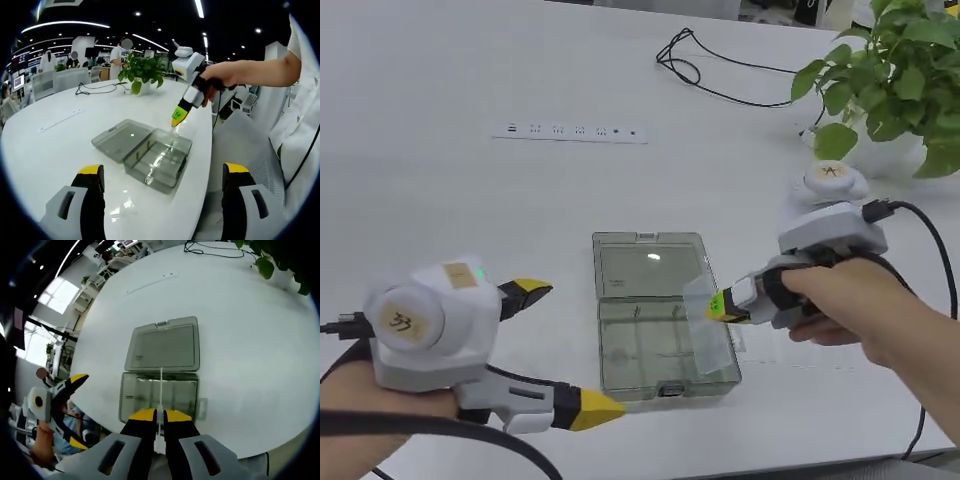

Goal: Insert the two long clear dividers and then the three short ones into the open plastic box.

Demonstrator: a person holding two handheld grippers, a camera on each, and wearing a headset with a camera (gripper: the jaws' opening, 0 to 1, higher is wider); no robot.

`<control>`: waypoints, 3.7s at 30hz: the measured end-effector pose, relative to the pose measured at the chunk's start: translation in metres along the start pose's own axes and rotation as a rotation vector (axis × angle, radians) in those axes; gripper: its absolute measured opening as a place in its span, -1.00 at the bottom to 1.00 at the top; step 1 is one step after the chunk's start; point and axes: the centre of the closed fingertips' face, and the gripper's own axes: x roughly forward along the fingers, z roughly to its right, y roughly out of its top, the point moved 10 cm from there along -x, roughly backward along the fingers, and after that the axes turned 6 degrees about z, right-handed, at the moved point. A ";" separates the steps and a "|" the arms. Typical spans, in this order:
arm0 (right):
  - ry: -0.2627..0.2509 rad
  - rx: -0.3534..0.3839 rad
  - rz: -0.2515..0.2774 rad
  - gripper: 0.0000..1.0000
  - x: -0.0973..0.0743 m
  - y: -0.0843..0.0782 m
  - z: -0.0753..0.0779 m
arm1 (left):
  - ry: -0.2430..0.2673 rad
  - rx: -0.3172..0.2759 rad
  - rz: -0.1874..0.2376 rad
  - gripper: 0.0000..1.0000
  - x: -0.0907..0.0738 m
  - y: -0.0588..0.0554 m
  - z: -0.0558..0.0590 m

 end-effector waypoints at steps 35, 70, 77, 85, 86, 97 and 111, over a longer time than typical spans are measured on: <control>-0.064 -0.011 -0.023 -0.87 0.029 0.001 0.014 | -0.016 -0.005 0.015 0.99 0.000 -0.005 -0.002; 0.005 -0.120 0.005 -0.79 0.055 -0.012 0.014 | -0.003 -0.023 0.001 0.97 0.000 -0.004 -0.001; 0.050 -0.154 0.042 -0.70 0.050 -0.016 0.018 | 0.011 -0.032 0.001 0.95 0.000 -0.003 0.002; 0.096 -0.182 0.100 -0.59 0.035 -0.013 0.017 | 0.032 -0.042 -0.004 0.94 -0.001 -0.003 0.005; 0.101 -0.187 0.112 -0.57 0.033 -0.012 0.017 | 0.038 -0.043 -0.004 0.94 -0.002 -0.003 0.005; 0.179 -0.242 0.181 -0.36 0.014 -0.007 0.019 | 0.088 -0.069 -0.012 0.90 -0.008 -0.003 0.007; 0.267 -0.487 0.248 0.07 -0.023 -0.023 0.021 | 0.172 -0.120 -0.044 0.85 -0.021 -0.012 0.002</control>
